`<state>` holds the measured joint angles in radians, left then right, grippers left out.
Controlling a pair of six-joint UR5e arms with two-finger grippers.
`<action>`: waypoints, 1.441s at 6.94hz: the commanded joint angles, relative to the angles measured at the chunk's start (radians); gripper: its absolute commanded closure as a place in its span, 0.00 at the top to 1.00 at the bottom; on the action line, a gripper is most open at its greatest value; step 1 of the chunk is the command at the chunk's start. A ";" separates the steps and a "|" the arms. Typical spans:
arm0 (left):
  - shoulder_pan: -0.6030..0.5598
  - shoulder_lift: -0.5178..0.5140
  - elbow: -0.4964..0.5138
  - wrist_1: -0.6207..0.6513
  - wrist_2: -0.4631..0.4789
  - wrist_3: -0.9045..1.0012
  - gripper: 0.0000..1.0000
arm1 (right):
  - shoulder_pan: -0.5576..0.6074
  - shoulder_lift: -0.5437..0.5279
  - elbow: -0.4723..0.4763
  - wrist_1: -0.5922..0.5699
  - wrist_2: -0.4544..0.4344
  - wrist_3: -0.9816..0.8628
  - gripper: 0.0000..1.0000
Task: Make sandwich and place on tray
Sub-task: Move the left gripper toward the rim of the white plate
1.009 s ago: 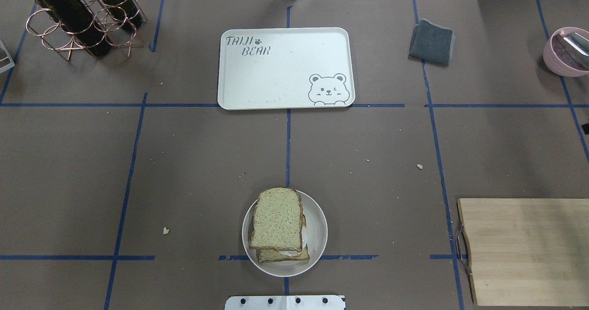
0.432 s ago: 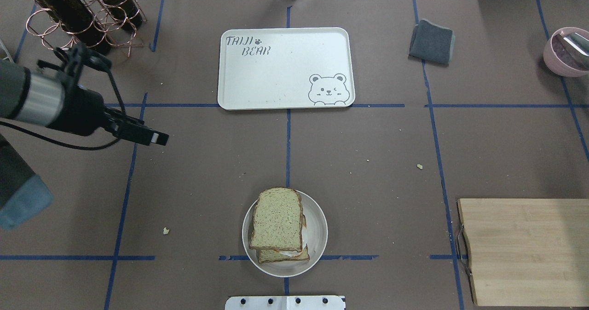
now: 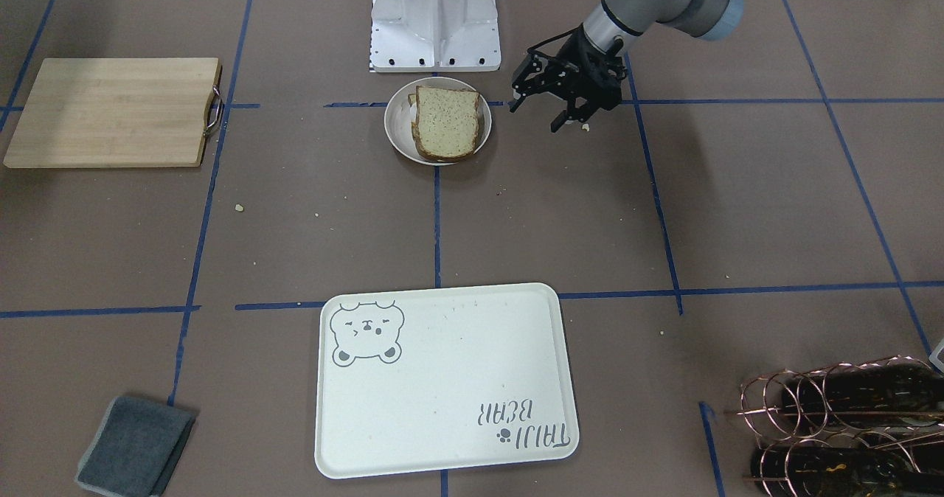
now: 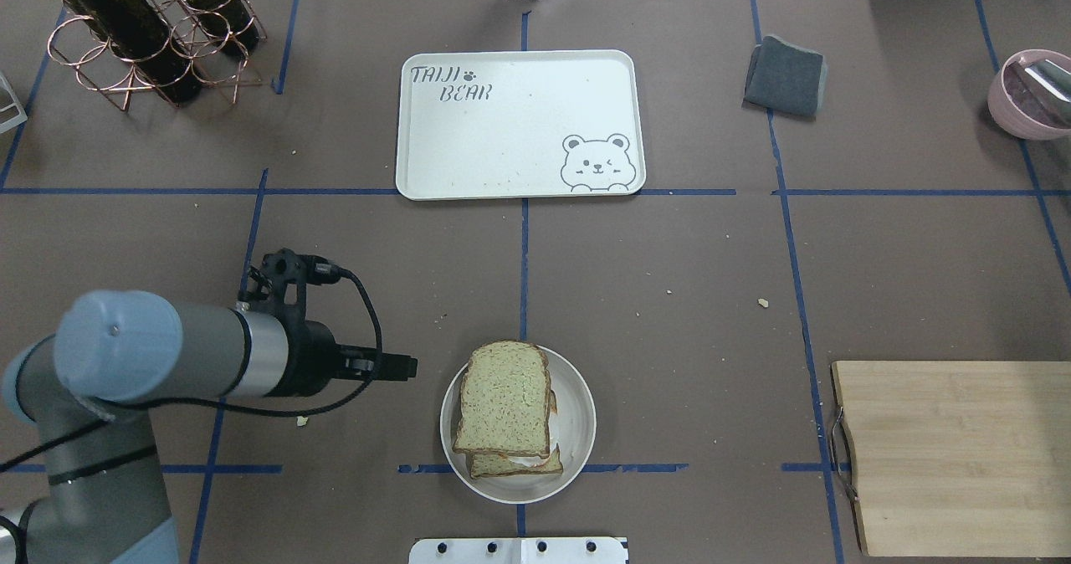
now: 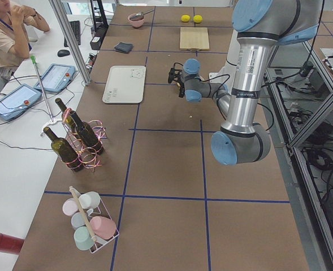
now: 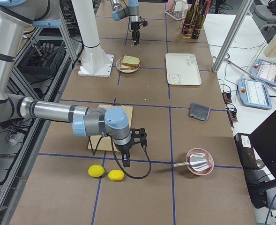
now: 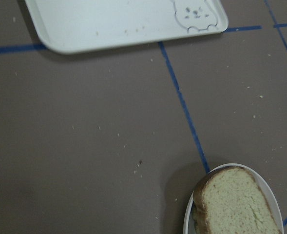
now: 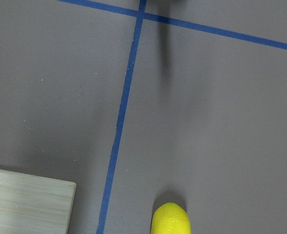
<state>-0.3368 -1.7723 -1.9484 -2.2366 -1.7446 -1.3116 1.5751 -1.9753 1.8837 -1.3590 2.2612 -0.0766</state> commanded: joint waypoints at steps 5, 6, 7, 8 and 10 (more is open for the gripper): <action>0.159 -0.102 0.115 0.011 0.166 -0.146 0.40 | 0.048 -0.014 -0.003 0.000 0.008 -0.009 1.00; 0.159 -0.102 0.115 0.011 0.165 -0.146 0.11 | 0.049 -0.013 -0.012 0.001 0.006 -0.011 1.00; 0.157 -0.099 0.115 0.011 0.166 -0.146 0.00 | 0.049 -0.013 -0.015 0.001 0.005 -0.011 1.00; 0.157 -0.098 0.114 0.011 0.165 -0.146 0.00 | 0.051 -0.013 -0.015 0.001 0.003 -0.011 1.00; 0.142 -0.102 0.098 0.014 0.128 -0.138 0.00 | 0.051 -0.013 -0.032 0.006 0.000 -0.015 1.00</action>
<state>-0.1834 -1.8719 -1.8423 -2.2243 -1.5920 -1.4541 1.6256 -1.9880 1.8606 -1.3558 2.2630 -0.0899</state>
